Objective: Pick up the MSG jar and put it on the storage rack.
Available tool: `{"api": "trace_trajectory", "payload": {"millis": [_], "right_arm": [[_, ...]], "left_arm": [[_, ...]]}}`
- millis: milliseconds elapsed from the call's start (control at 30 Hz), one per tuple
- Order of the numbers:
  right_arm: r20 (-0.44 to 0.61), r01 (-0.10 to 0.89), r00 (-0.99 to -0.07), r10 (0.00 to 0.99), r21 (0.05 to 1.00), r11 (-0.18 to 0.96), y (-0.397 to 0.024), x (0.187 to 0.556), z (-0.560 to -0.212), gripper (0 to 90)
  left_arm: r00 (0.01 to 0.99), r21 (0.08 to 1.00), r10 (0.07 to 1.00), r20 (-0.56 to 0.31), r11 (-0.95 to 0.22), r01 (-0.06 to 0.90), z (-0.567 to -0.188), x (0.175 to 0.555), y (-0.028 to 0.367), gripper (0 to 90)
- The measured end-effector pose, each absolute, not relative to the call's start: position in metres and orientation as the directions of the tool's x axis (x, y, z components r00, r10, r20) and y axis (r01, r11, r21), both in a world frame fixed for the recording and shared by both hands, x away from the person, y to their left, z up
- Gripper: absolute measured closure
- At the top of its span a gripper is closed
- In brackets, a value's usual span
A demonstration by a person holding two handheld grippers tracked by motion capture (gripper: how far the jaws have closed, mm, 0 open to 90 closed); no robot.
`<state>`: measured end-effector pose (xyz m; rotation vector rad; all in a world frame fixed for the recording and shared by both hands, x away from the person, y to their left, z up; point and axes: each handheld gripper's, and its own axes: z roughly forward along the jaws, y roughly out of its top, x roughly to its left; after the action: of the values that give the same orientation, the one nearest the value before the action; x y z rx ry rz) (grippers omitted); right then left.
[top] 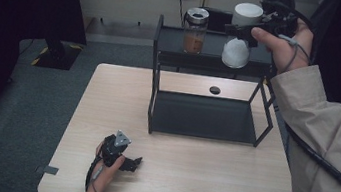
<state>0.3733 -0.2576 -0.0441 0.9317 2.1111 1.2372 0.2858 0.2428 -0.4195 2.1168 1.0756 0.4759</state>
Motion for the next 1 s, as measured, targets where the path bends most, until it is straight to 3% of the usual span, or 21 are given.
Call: {"api": "trace_trajectory", "payload": {"millis": [600, 1000], "right_arm": [[-0.074, 0.342, -0.553, 0.830, 0.888, 0.307, -0.247, 0.410, -0.052, 33.8], [-0.068, 0.363, -0.553, 0.830, 0.878, 0.313, -0.242, 0.427, -0.059, 33.7]], "left_arm": [[0.587, 0.729, 0.810, 0.008, -0.406, 0.551, -0.419, 0.286, 0.243, 0.0], [0.587, 0.729, 0.810, 0.008, -0.406, 0.551, -0.419, 0.286, 0.243, 0.0]]}}
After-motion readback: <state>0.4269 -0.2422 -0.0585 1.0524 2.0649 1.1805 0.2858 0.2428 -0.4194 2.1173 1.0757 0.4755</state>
